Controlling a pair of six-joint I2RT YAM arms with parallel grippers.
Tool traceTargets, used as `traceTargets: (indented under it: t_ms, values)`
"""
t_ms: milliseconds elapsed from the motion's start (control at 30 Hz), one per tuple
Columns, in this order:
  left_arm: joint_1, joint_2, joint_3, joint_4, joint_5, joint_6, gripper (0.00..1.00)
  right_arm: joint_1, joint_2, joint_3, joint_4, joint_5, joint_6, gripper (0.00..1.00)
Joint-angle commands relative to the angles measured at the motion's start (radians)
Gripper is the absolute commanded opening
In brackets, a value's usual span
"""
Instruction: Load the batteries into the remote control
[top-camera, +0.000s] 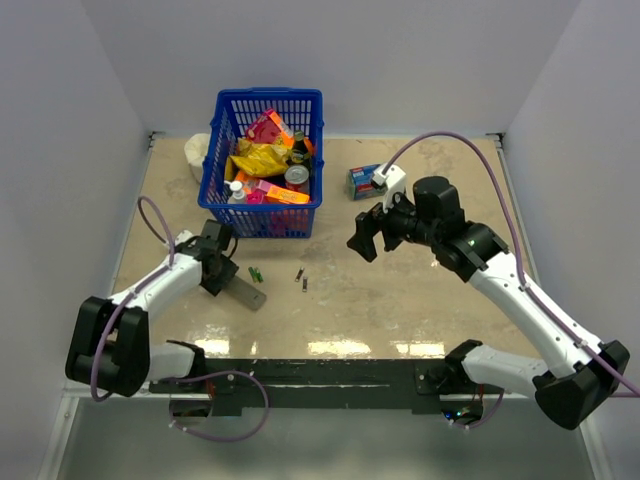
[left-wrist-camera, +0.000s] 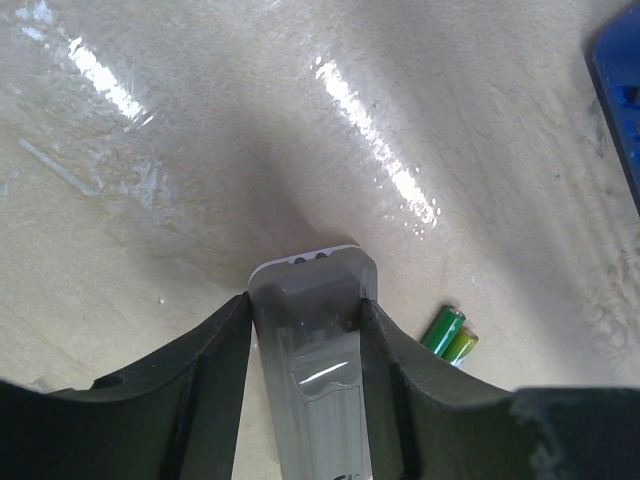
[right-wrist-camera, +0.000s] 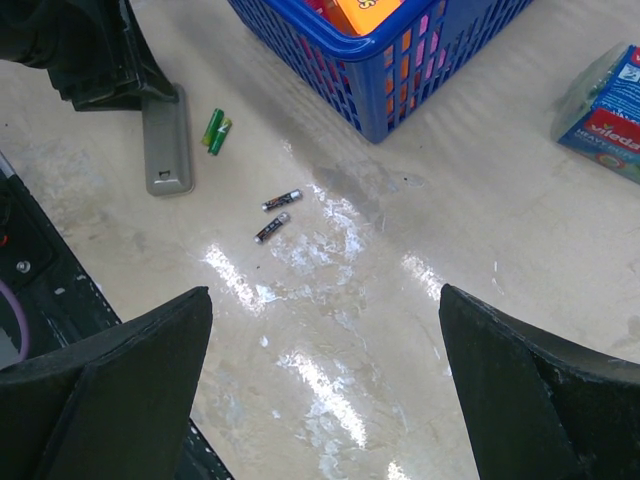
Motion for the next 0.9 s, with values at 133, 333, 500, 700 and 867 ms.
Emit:
traceTargets:
  t_ms: [133, 333, 500, 700, 867]
  values:
    - [-0.021, -0.116, -0.034, -0.053, 0.025, 0.004, 0.09, 0.026, -0.04, -0.049, 0.057, -0.069, 0.014, 0.98]
    - [-0.052, -0.15, -0.12, -0.005, 0.084, 0.03, 0.16, 0.034, -0.056, -0.097, 0.094, -0.086, 0.047, 0.98]
    - [-0.067, -0.086, -0.132, 0.003, 0.115, 0.076, 0.27, 0.039, -0.069, -0.123, 0.098, -0.094, 0.069, 0.98]
    - [-0.084, -0.052, -0.106, -0.025, 0.069, 0.094, 0.57, 0.04, -0.083, -0.131, 0.095, -0.092, 0.072, 0.98]
    - [-0.09, -0.014, -0.068, -0.037, 0.058, 0.106, 0.71, 0.04, -0.089, -0.132, 0.097, -0.094, 0.069, 0.98]
